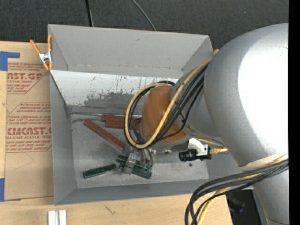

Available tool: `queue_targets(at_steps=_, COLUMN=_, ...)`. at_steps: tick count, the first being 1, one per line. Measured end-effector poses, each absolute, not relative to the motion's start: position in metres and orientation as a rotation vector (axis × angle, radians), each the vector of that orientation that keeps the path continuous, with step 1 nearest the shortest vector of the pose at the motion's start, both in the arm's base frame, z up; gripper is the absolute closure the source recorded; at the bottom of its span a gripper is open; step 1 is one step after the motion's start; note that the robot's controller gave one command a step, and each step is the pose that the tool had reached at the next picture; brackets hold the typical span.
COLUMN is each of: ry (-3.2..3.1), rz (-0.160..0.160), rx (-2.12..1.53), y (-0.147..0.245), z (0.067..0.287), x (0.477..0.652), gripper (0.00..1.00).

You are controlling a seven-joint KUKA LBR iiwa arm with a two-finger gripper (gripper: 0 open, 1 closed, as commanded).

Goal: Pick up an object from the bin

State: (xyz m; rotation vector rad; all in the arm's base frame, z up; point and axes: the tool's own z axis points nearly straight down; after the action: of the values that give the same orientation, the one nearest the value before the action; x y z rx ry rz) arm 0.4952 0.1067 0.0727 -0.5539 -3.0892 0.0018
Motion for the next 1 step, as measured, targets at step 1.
queue_targets(at_steps=1, ry=-3.092, rz=0.002, rx=-0.537, y=0.1095, z=0.0987, x=0.5320, gripper=1.00)
